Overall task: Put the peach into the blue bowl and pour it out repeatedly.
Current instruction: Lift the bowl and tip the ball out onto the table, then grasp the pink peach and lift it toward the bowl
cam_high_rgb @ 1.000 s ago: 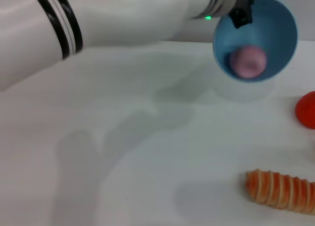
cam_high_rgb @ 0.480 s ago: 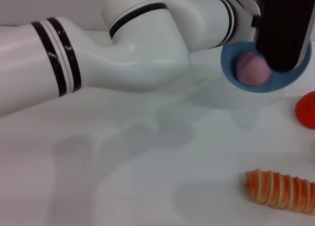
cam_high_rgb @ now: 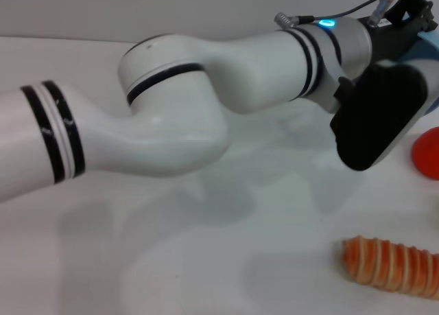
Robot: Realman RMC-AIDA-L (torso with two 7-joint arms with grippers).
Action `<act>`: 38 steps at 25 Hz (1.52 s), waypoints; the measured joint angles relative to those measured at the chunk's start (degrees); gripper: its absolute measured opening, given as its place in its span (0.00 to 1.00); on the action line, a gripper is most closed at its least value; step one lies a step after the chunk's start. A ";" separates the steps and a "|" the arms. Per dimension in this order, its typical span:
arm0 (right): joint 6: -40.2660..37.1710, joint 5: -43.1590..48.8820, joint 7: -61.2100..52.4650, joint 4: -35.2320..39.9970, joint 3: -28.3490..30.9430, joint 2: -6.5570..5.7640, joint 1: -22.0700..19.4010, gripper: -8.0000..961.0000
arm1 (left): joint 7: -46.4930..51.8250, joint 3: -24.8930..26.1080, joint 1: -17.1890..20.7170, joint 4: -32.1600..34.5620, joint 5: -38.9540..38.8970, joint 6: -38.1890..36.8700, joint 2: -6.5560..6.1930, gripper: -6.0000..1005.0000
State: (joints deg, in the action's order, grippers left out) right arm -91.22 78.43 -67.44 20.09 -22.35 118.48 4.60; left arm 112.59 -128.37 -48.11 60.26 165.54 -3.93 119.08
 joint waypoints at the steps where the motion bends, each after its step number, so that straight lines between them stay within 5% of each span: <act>1: 0.16 0.00 0.01 -0.02 0.00 0.00 0.10 0.62 | -1.03 -0.17 0.47 0.00 0.00 1.11 0.00 0.01; 11: 0.32 0.35 -0.45 -0.13 -0.11 -0.01 0.93 0.62 | -2.29 -0.40 3.41 -1.96 -1.65 8.94 0.00 0.01; 15: -0.64 1.80 -6.78 2.26 -0.55 -0.17 0.52 0.62 | 3.55 0.87 3.45 -4.14 -10.51 9.45 0.01 0.01; 23: -1.45 26.23 -34.51 19.77 -0.70 -1.47 3.85 0.62 | 18.31 4.17 6.12 -6.21 -29.63 13.19 -0.21 0.01; 31: -2.89 44.12 -41.02 22.18 -0.84 -0.90 14.14 0.62 | 32.73 15.97 3.87 -9.02 -40.76 -2.13 -0.55 0.01; 34: 1.90 46.78 -41.80 19.67 -1.08 0.14 18.07 0.62 | 35.12 19.13 2.82 -10.16 -41.68 -7.56 -0.58 0.01; 38: 11.05 47.20 -41.94 12.22 -5.88 0.04 23.28 0.62 | 40.51 20.00 2.41 -11.32 -43.84 -12.11 -0.50 0.01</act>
State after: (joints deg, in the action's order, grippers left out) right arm -80.17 125.63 -109.38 32.30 -28.23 118.52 27.88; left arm 153.11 -108.37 -45.71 48.94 121.70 -16.05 118.58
